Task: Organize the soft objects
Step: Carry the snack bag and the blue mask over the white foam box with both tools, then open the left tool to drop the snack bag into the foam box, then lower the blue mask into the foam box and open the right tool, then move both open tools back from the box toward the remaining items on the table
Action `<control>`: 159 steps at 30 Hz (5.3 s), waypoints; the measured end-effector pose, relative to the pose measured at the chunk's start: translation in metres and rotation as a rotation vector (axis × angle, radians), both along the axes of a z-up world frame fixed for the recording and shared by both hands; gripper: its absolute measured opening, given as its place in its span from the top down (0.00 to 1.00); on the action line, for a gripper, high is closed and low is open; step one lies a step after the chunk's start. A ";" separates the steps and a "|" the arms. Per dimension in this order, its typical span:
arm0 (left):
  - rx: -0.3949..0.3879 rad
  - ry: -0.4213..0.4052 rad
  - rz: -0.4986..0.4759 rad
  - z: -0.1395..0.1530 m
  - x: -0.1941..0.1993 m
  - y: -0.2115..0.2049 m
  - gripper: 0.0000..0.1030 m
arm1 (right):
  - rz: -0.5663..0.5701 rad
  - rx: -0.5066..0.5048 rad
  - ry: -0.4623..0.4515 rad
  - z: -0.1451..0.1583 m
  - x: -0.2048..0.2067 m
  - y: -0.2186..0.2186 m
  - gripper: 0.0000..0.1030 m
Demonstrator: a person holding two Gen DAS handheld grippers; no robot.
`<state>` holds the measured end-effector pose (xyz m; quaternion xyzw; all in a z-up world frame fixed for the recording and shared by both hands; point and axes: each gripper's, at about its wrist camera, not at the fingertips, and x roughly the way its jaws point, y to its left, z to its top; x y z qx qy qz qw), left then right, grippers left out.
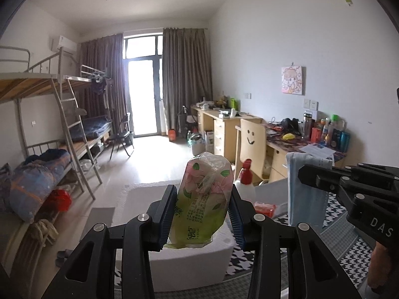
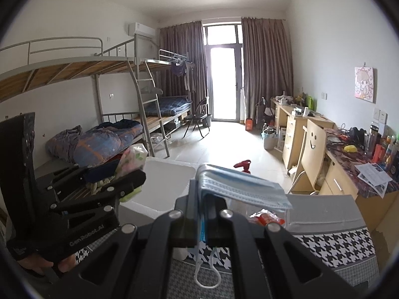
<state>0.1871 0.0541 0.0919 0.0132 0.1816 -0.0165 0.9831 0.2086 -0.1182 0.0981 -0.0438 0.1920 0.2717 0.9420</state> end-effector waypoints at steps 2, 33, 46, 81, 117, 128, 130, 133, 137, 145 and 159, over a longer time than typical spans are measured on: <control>0.006 0.006 0.014 0.000 0.006 0.002 0.59 | -0.001 -0.004 -0.005 0.001 0.002 0.003 0.94; -0.044 0.192 0.142 -0.042 0.074 0.059 0.35 | 0.079 -0.072 0.000 0.001 0.037 0.049 0.94; -0.047 0.110 0.224 -0.028 0.045 0.079 0.02 | 0.102 -0.072 0.020 0.004 0.049 0.066 0.94; -0.083 0.091 0.328 -0.037 0.014 0.113 0.02 | 0.214 -0.205 0.222 -0.039 0.086 0.129 0.94; -0.066 0.068 0.304 -0.024 0.000 0.104 0.02 | 0.200 -0.209 0.188 -0.017 0.058 0.107 0.32; -0.042 0.037 0.261 -0.017 -0.015 0.081 0.01 | 0.137 -0.178 0.123 -0.015 0.046 0.077 0.16; -0.047 0.032 0.252 -0.016 -0.017 0.078 0.01 | 0.130 -0.170 0.120 -0.015 0.043 0.071 0.16; -0.046 0.022 0.240 -0.013 -0.022 0.072 0.01 | 0.116 -0.147 0.121 -0.013 0.042 0.061 0.16; -0.036 0.010 0.230 -0.010 -0.029 0.063 0.01 | 0.103 -0.123 0.114 -0.010 0.038 0.050 0.16; -0.029 -0.009 0.195 -0.003 -0.041 0.050 0.01 | 0.085 -0.088 0.095 -0.010 0.021 0.032 0.16; -0.018 -0.046 0.130 0.006 -0.070 0.026 0.01 | 0.022 -0.066 0.049 -0.009 -0.008 -0.007 0.16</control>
